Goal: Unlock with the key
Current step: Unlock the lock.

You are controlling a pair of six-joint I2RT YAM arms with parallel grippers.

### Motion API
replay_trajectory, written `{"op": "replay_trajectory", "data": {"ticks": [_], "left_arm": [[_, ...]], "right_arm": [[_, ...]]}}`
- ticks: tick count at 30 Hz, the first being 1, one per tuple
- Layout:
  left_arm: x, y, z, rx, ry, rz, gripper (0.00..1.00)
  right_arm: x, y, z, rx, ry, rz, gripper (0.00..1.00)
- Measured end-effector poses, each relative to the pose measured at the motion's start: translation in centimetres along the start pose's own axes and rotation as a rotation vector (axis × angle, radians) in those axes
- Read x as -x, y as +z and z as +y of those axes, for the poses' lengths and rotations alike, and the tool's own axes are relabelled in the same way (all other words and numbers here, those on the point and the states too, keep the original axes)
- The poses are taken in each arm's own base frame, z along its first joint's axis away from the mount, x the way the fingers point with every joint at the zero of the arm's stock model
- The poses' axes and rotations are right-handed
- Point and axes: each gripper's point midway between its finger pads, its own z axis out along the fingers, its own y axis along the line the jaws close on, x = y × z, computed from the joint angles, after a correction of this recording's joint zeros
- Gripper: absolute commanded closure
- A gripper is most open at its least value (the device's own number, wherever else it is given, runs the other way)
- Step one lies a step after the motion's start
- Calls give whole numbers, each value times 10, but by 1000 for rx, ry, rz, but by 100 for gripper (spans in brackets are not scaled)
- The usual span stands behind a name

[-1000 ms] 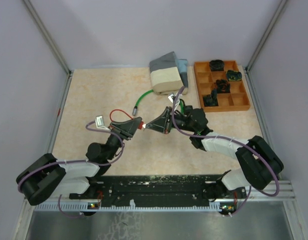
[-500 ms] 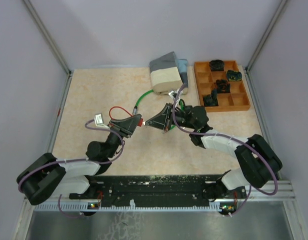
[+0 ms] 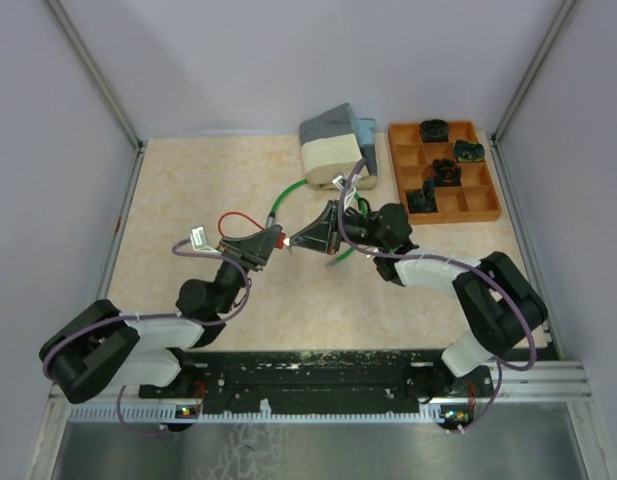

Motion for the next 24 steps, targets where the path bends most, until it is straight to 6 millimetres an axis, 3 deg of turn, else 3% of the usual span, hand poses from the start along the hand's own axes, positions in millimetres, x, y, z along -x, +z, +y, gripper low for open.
{"op": "replay_trajectory", "data": {"ticks": [6, 14, 24], "left_arm": [[-2, -2, -6, -18, -19, 16, 100], [1, 3, -18, -65, 11, 13, 100], [-10, 11, -37, -147, 15, 78, 100]], "right_arm": [[-1, -2, 11, 44, -153, 37, 100], [3, 2, 16, 180, 85, 76, 100], [5, -5, 37, 211, -82, 120, 100]]}}
